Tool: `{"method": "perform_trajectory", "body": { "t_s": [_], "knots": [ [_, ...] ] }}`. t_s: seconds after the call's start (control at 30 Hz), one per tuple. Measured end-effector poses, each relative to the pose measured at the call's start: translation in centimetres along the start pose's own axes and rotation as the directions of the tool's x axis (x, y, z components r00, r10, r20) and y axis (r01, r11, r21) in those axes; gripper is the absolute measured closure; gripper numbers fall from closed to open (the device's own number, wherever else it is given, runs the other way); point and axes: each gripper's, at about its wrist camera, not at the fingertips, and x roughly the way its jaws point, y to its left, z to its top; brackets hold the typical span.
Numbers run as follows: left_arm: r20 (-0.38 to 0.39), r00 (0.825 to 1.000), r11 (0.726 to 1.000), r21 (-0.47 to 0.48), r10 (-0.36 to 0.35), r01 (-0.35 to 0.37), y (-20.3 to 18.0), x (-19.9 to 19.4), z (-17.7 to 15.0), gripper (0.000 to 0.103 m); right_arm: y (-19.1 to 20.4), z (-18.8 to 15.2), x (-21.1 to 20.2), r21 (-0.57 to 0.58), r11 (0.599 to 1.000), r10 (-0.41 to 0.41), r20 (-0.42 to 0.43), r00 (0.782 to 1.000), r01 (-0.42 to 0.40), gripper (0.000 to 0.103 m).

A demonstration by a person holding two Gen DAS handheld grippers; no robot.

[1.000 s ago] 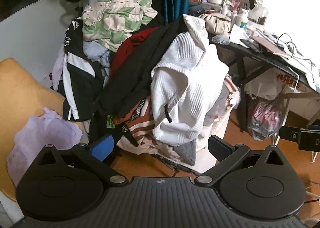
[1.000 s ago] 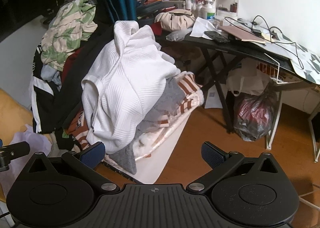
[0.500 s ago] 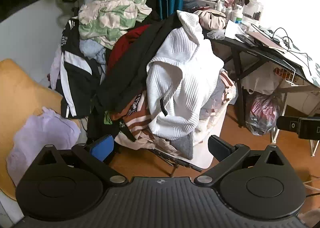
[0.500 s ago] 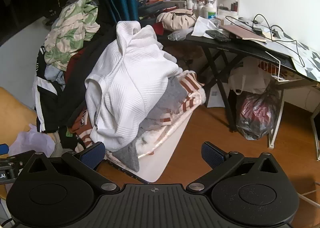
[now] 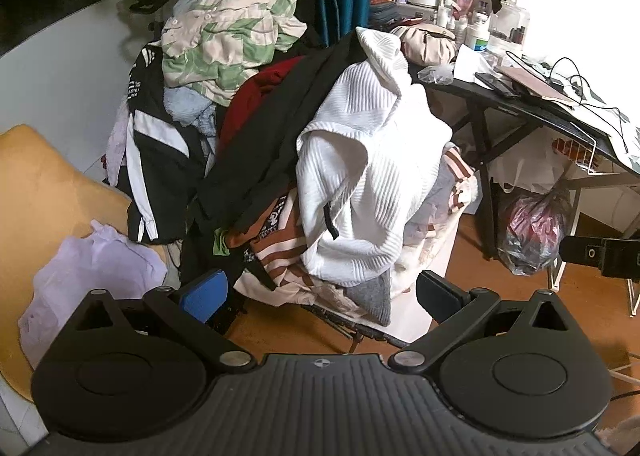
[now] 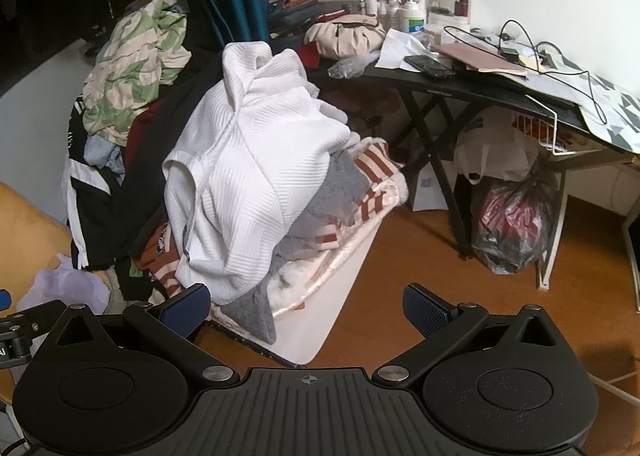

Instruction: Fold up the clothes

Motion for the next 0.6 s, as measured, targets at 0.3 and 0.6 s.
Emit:
{"method": "perform_trajectory", "body": {
  "t_s": [0.3, 0.6],
  "knots": [
    [-0.001, 1.0, 1.0, 0.031, 0.003, -0.003, -0.7, 0.1, 0.0, 0.0, -0.1, 0.2, 0.3, 0.003, 1.0, 0.008, 0.01, 1.0, -0.008, 0.001],
    [-0.015, 1.0, 0.998, 0.05, 0.025, -0.024, -1.5, 0.4, 0.4, 0.0, -1.3, 0.3, 1.1, 0.041, 0.999, 0.027, -0.006, 1.0, -0.027, 0.001]
  ]
}}
